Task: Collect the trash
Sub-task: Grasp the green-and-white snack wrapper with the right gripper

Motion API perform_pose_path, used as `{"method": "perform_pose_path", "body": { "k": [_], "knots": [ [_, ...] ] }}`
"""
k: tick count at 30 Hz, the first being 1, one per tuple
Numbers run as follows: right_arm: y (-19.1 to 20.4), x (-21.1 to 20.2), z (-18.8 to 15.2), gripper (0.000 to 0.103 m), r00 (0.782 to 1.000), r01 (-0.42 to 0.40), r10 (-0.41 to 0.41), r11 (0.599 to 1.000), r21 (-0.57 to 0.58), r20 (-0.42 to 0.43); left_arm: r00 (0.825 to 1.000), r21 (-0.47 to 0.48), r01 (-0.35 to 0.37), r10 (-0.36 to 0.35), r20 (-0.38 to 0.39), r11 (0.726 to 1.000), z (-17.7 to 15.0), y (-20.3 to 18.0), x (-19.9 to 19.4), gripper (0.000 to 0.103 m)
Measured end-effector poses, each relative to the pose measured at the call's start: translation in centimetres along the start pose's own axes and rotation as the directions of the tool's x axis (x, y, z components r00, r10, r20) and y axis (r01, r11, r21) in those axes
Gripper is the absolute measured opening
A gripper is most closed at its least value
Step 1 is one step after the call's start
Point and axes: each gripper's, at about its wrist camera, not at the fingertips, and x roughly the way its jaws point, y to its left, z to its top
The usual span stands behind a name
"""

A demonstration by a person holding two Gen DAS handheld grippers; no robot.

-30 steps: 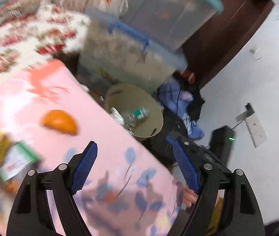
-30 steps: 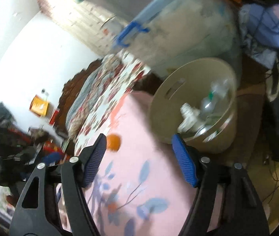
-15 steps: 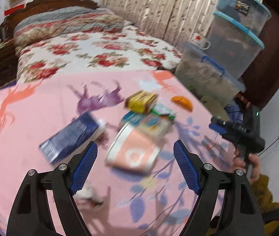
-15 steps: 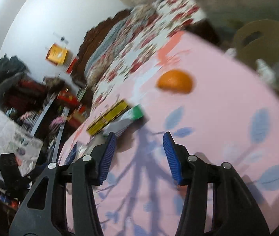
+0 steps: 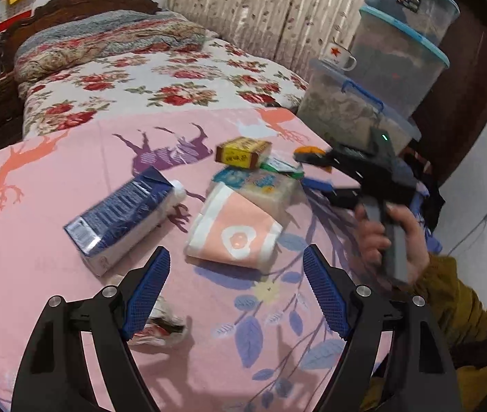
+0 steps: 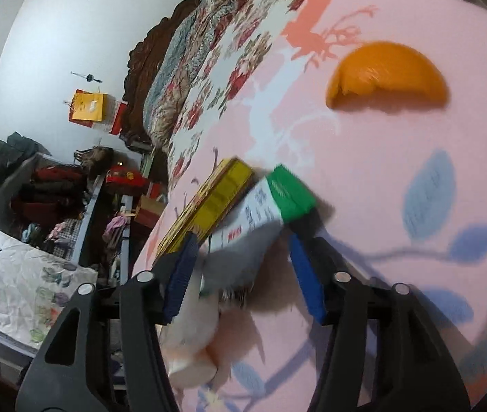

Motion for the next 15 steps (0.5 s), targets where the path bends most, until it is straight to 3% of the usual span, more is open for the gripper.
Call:
{"method": "perform_pose_path", "body": {
  "k": [1, 4, 15],
  "knots": [
    [-0.2, 0.2, 0.1, 0.021, 1.0, -0.008, 0.008, 1.0, 0.008, -0.004, 1.0, 0.001, 0.007, -0.007, -0.007, 1.0, -0.1, -0.2, 0.2, 0.076],
    [-1.0, -0.5, -0.5, 0.013, 0.999, -0.043, 0.043, 0.998, 0.04, -0.004, 1.0, 0.004, 0.018, -0.018, -0.018, 1.0, -0.3, -0.5, 0.7, 0.076],
    [-6.8, -11.0, -3.6, 0.012, 0.987, -0.1, 0.081, 0.986, 0.133, 0.141, 0.996, 0.064, 0.072, -0.068, -0.062, 0.995, 0.5, -4.0, 3.4, 0.076]
  ]
}}
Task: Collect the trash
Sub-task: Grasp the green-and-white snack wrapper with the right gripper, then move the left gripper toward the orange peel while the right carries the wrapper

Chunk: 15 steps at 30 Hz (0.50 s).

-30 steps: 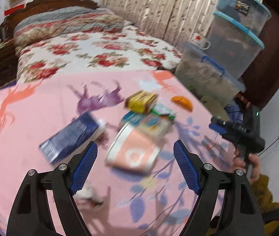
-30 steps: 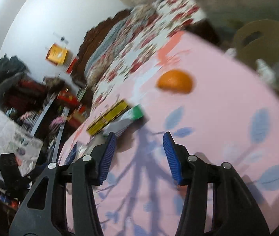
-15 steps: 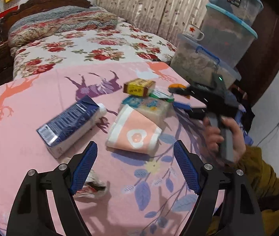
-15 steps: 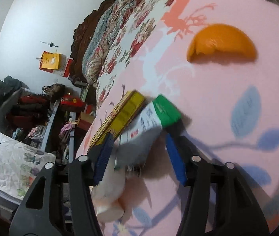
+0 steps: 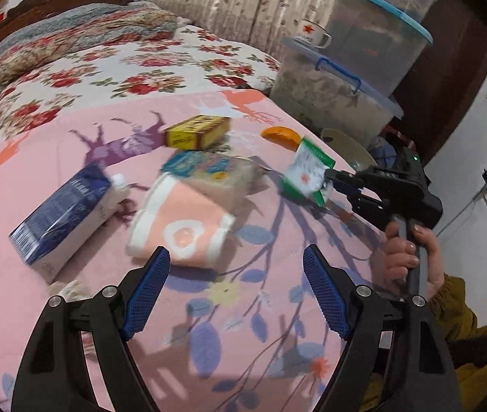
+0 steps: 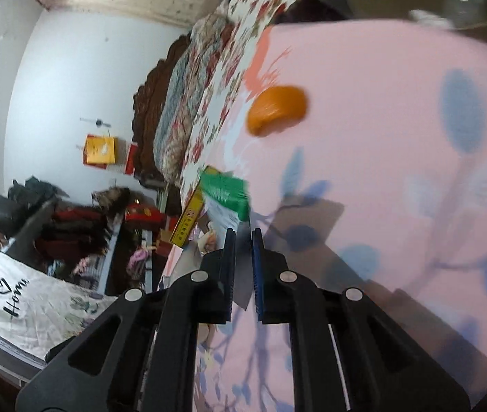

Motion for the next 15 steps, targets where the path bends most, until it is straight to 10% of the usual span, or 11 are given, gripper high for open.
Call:
{"method": "perform_pose_path", "body": {
  "k": [12, 15],
  "knots": [
    [-1.1, -2.6, -1.4, 0.016, 0.999, 0.031, -0.031, 0.999, -0.028, 0.025, 0.998, 0.051, -0.058, 0.06, -0.028, 0.997, 1.8, -1.8, 2.8, 0.076],
    [-0.7, -2.0, -1.4, 0.04, 0.999, 0.039, -0.039, 0.998, -0.045, 0.008, 0.996, 0.034, -0.081, 0.082, -0.047, 0.996, 2.6, -1.0, 3.5, 0.076]
  ]
}}
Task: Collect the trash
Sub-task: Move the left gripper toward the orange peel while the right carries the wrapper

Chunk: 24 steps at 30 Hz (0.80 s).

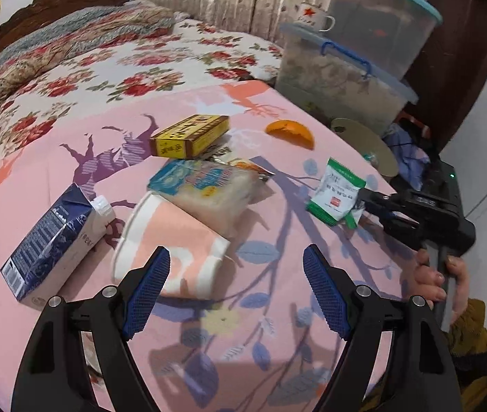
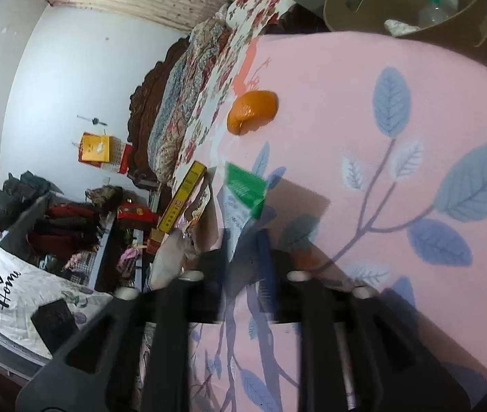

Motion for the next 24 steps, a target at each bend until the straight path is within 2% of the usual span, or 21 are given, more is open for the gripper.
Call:
{"method": "perform_pose_path", "body": {
  "k": [1, 3, 5, 6, 8, 10, 11, 13, 17, 21, 24],
  "knots": [
    [0.2, -0.1, 0.1, 0.05, 1.0, -0.013, 0.013, 1.0, -0.01, 0.009, 1.0, 0.0, -0.006, 0.006, -0.001, 1.0, 0.5, 0.0, 0.2, 0.076],
    [0.8, -0.1, 0.4, 0.061, 0.999, 0.019, -0.017, 0.998, -0.058, 0.033, 1.0, 0.009, -0.007, 0.007, -0.001, 1.0, 1.6, -0.3, 0.4, 0.076],
    [1.5, 0.4, 0.7, 0.061, 0.998, 0.054, -0.05, 0.993, -0.101, 0.039, 1.0, 0.04, 0.005, -0.004, -0.003, 0.999, 3.1, -1.3, 0.9, 0.076],
    [1.6, 0.9, 0.8, 0.059, 0.998, 0.061, -0.058, 0.992, -0.109, 0.029, 1.0, 0.065, 0.006, -0.006, -0.003, 0.998, 4.2, -1.9, 1.4, 0.076],
    [2.2, 2.2, 0.8, 0.048, 0.994, 0.11, -0.109, 0.98, -0.168, 0.013, 1.0, 0.113, 0.009, -0.008, -0.004, 0.993, 6.4, -3.3, 2.5, 0.076],
    [2.4, 3.7, 0.6, 0.02, 0.987, 0.147, -0.158, 0.964, -0.223, -0.036, 1.0, 0.144, 0.017, -0.014, -0.026, 0.989, 9.0, -4.7, 4.7, 0.076],
    [2.3, 3.9, 0.4, 0.018, 0.986, 0.139, -0.156, 0.965, -0.222, -0.059, 0.999, 0.153, 0.025, -0.017, -0.047, 0.988, 10.6, -5.4, 6.2, 0.076],
    [2.5, 3.3, 0.5, 0.01, 0.987, 0.147, -0.16, 0.96, -0.238, -0.033, 0.996, 0.164, 0.032, -0.019, -0.085, 0.986, 12.8, -6.7, 8.8, 0.076],
    [1.5, 1.4, 1.0, 0.006, 0.989, 0.147, -0.148, 0.967, -0.21, 0.01, 0.984, 0.146, 0.057, -0.031, -0.175, 0.988, 16.3, -8.6, 14.4, 0.076],
    [0.0, -1.1, 1.7, 0.006, 0.989, 0.149, -0.142, 0.973, -0.174, 0.051, 0.969, 0.132, 0.008, 0.025, -0.245, 0.991, 17.8, -10.0, 19.7, 0.076],
    [-0.8, -2.7, 2.7, 0.006, 0.987, 0.154, -0.144, 0.976, -0.154, 0.075, 0.962, 0.146, -0.029, 0.067, -0.266, 0.989, 18.0, -10.7, 22.1, 0.076]
  ]
}}
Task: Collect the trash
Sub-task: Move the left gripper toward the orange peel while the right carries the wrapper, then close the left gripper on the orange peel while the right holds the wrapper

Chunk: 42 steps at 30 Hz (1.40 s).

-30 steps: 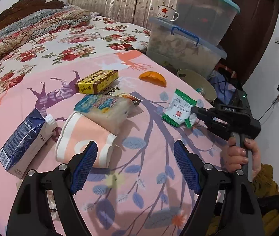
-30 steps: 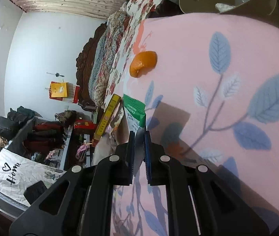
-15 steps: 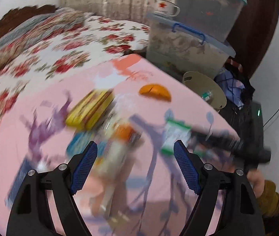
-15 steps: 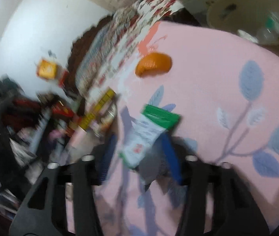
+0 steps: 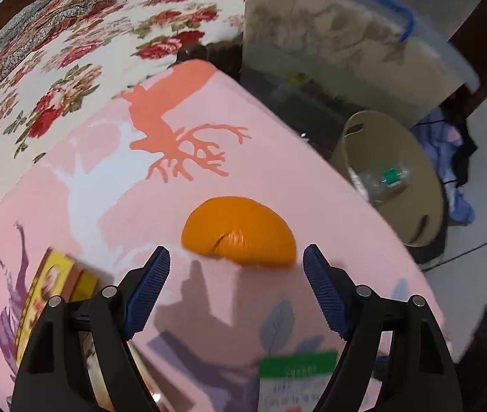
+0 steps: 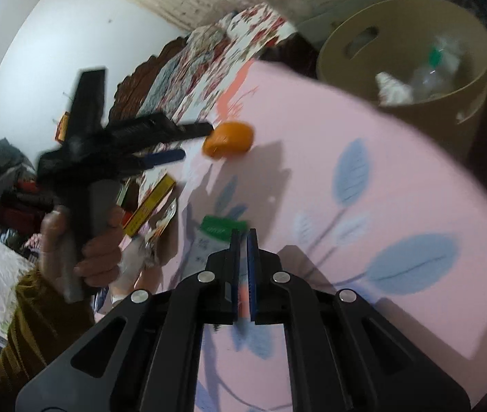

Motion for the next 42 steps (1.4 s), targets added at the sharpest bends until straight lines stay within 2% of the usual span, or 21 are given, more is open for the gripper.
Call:
{"method": "perform_pose_path", "body": {
  "k": [1, 2, 3, 5, 9, 11, 12, 13, 19, 25, 26, 27, 28, 29, 30, 31, 33, 35, 39, 40, 42],
  "knots": [
    [-0.3, -0.5, 0.4, 0.006, 1.0, 0.001, -0.001, 1.0, 0.003, 0.006, 1.0, 0.004, -0.014, 0.014, -0.018, 1.0, 0.0, -0.2, 0.7, 0.072],
    [-0.6, -0.9, 0.8, 0.006, 1.0, 0.0, 0.0, 1.0, 0.003, 0.012, 0.999, 0.006, -0.025, 0.025, -0.037, 1.0, -0.1, -0.3, 1.4, 0.057],
    [-0.6, -1.3, 1.2, 0.006, 1.0, -0.002, 0.002, 1.0, -0.006, 0.013, 0.998, 0.002, -0.019, 0.019, -0.057, 1.0, -0.3, -0.3, 2.0, 0.05],
    [0.0, -1.7, 1.6, 0.008, 1.0, 0.003, -0.002, 0.999, -0.055, 0.011, 0.997, -0.021, 0.026, -0.028, -0.069, 0.999, -0.6, -0.1, 2.3, 0.0],
    [1.4, -0.5, 1.5, 0.014, 0.996, -0.013, 0.002, 0.991, -0.13, -0.089, 0.997, -0.053, 0.015, -0.018, -0.068, 0.999, -1.1, 0.6, 1.8, 0.0],
    [1.8, 0.3, 1.1, 0.037, 0.992, -0.008, -0.011, 0.988, -0.155, -0.124, 0.998, -0.086, 0.047, -0.051, -0.047, 0.995, -1.3, 1.2, 0.6, 0.0],
    [2.1, 0.5, 1.0, 0.076, 0.991, 0.009, -0.032, 0.983, -0.181, -0.128, 0.996, -0.099, 0.077, -0.08, -0.026, 0.992, -1.5, 1.6, -0.4, 0.0],
    [2.7, 0.5, 0.7, 0.092, 0.992, 0.037, -0.062, 0.974, -0.224, -0.108, 0.996, -0.102, 0.09, -0.092, -0.015, 0.991, -1.7, 1.6, -1.1, 0.0],
    [7.8, 3.1, -1.1, 0.092, 0.975, 0.103, -0.189, 0.854, -0.51, -0.12, 0.982, -0.083, 0.179, -0.173, 0.07, 0.98, -4.9, 2.3, -6.5, 0.0],
    [11.8, 5.9, -4.5, 0.093, 0.954, 0.122, -0.281, 0.693, -0.711, -0.11, 0.986, -0.07, 0.151, -0.146, 0.075, 0.986, -5.4, 3.4, -7.7, 0.001],
    [12.3, 6.7, -5.4, 0.093, 0.943, 0.146, -0.322, 0.623, -0.769, -0.082, 0.987, -0.067, 0.146, -0.141, 0.076, 0.987, -5.1, 3.4, -7.7, 0.004],
    [12.3, 7.3, -5.9, 0.091, 0.933, 0.169, -0.355, 0.584, -0.794, -0.063, 0.988, -0.062, 0.141, -0.136, 0.068, 0.988, -4.6, 3.3, -7.4, 0.01],
    [11.8, 8.1, -6.0, 0.085, 0.917, 0.205, -0.397, 0.556, -0.805, -0.041, 0.99, -0.058, 0.132, -0.128, 0.066, 0.99, -4.2, 3.1, -7.1, 0.032],
    [11.0, 8.2, -5.5, 0.082, 0.917, 0.215, -0.398, 0.573, -0.791, -0.04, 0.991, -0.052, 0.115, -0.111, 0.068, 0.992, -3.8, 3.0, -6.7, 0.061],
    [10.3, 7.9, -4.9, 0.067, 0.922, 0.213, -0.385, 0.602, -0.77, -0.046, 0.993, -0.041, 0.088, -0.084, 0.079, 0.995, -3.3, 2.7, -6.4, 0.073],
    [9.6, 7.4, -4.0, 0.04, 0.924, 0.229, -0.382, 0.621, -0.75, -0.034, 0.994, -0.029, 0.058, -0.055, 0.097, 0.998, -2.7, 2.4, -6.0, 0.077],
    [8.3, 6.7, -2.6, 0.016, 0.926, 0.241, -0.376, 0.661, -0.711, -0.035, 0.995, -0.011, 0.024, -0.023, 0.093, 1.0, -1.3, 1.9, -4.6, 0.081],
    [6.8, 6.0, -1.1, 0.011, 0.946, 0.198, -0.316, 0.747, -0.634, -0.076, 0.997, -0.003, -0.015, 0.015, 0.077, 1.0, 0.5, 1.5, -2.7, 0.089],
    [5.5, 3.4, 0.7, 0.009, 0.962, 0.206, -0.271, 0.793, -0.573, -0.029, 0.997, -0.011, -0.075, 0.075, -0.01, 0.997, 2.4, 1.3, 1.6, 0.088],
    [5.2, 2.7, 1.3, 0.009, 0.966, 0.203, -0.259, 0.807, -0.555, -0.022, 0.996, -0.022, -0.078, 0.077, -0.035, 0.997, 2.4, 1.5, 2.5, 0.082],
    [4.6, 1.4, 2.5, 0.009, 0.972, 0.195, -0.233, 0.833, -0.518, -0.01, 0.999, -0.068, 0.003, -0.005, -0.037, 0.998, 2.1, 2.1, 2.9, 0.066]
  ]
}}
